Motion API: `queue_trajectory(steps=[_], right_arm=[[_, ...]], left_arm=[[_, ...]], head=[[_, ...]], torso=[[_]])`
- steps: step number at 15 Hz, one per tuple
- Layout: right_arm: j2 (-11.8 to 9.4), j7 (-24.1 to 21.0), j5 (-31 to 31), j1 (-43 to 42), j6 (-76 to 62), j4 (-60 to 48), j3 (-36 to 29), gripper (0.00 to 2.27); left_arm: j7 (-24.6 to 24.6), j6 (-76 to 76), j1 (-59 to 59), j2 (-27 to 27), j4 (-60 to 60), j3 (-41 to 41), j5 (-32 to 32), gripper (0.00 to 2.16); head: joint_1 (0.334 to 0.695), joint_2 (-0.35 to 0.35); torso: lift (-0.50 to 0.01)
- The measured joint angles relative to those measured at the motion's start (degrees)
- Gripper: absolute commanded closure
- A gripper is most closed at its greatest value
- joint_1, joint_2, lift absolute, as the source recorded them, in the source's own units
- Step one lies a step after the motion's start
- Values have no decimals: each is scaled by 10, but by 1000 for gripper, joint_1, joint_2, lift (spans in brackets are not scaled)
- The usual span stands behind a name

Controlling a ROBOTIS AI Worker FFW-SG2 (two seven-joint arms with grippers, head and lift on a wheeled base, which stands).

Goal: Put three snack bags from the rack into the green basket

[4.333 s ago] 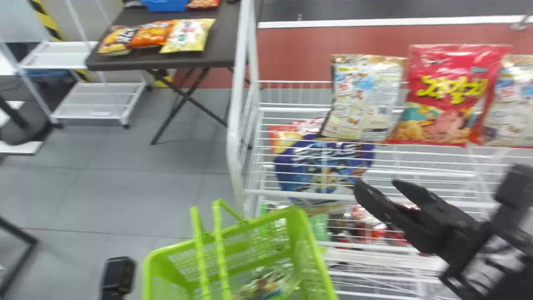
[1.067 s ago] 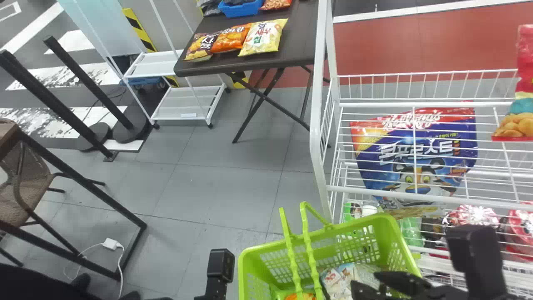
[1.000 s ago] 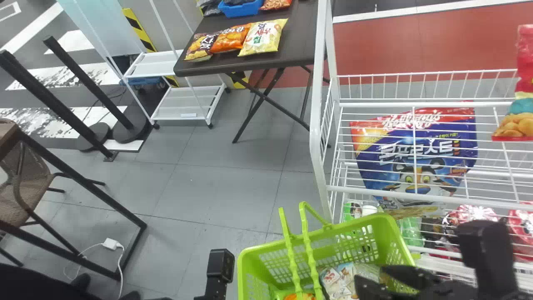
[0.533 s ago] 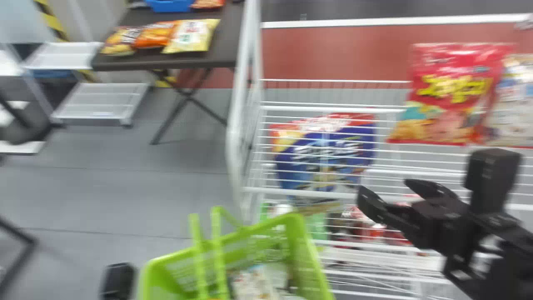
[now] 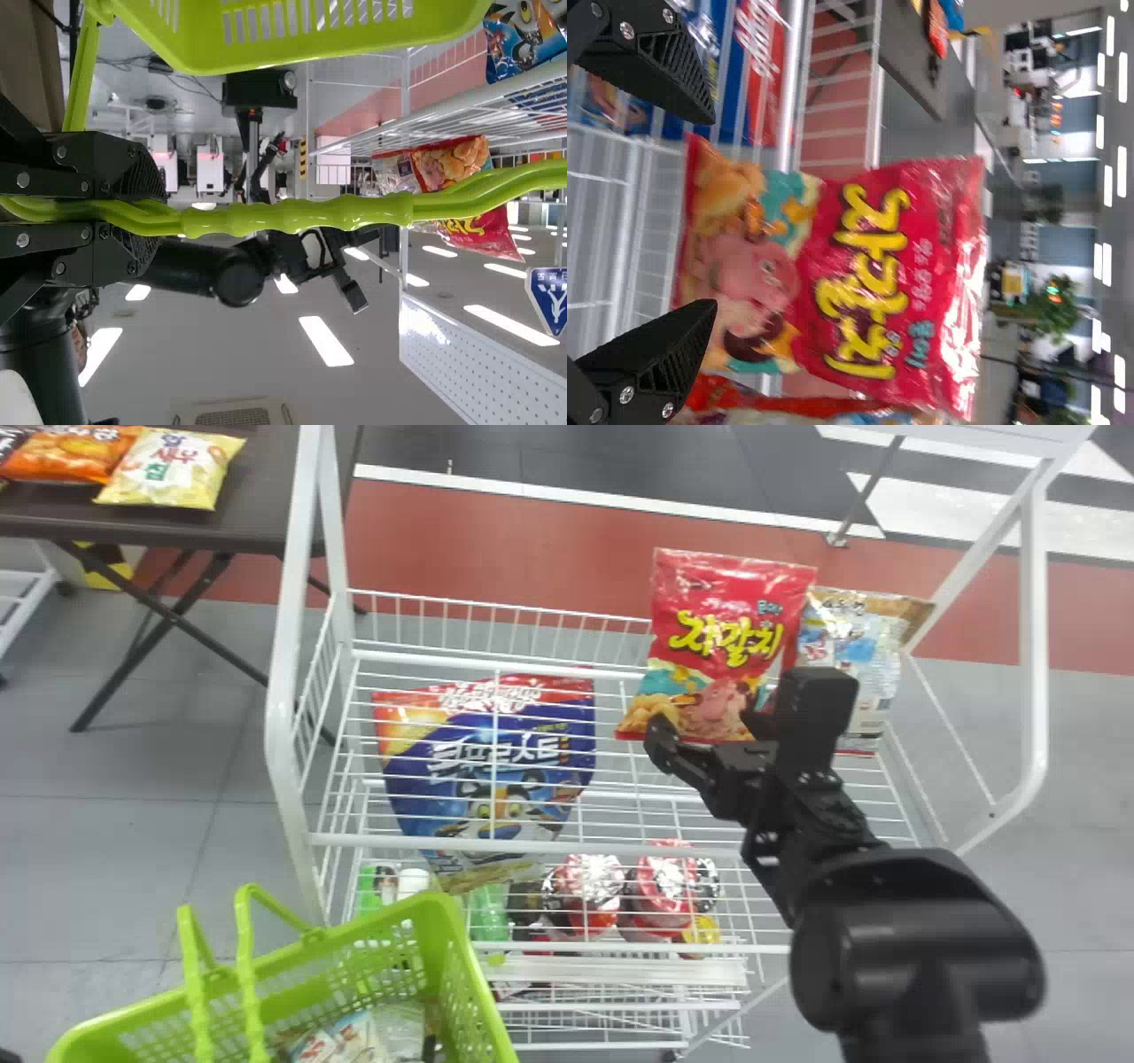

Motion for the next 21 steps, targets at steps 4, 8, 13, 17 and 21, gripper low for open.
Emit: queue_trajectory(steps=[4, 8, 13, 17, 21], right_arm=[[3, -41, 24, -57, -32, 83, 8, 1008], [7, -62, 42, -56, -56, 95, 13, 2256], [13, -69, 47, -40, -110, 88, 9, 2256], [12, -16, 29, 23, -132, 10, 11, 2256], [12, 39, -29, 124, -88, -144, 28, 2256]], left_arm=[[0, 0, 4, 0, 0, 0, 0, 2148], [0, 0, 6, 0, 0, 2, -1, 2148], [-1, -6, 8, -1, 5, 3, -1, 2148], [-2, -7, 10, 0, 6, 8, 0, 2148], [-2, -7, 8, -1, 4, 7, 0, 2148]], head=[[695, -261], [695, -263], [695, -265], [695, -235], [695, -159]], torso=[[0], [0], [0], [0], [0]])
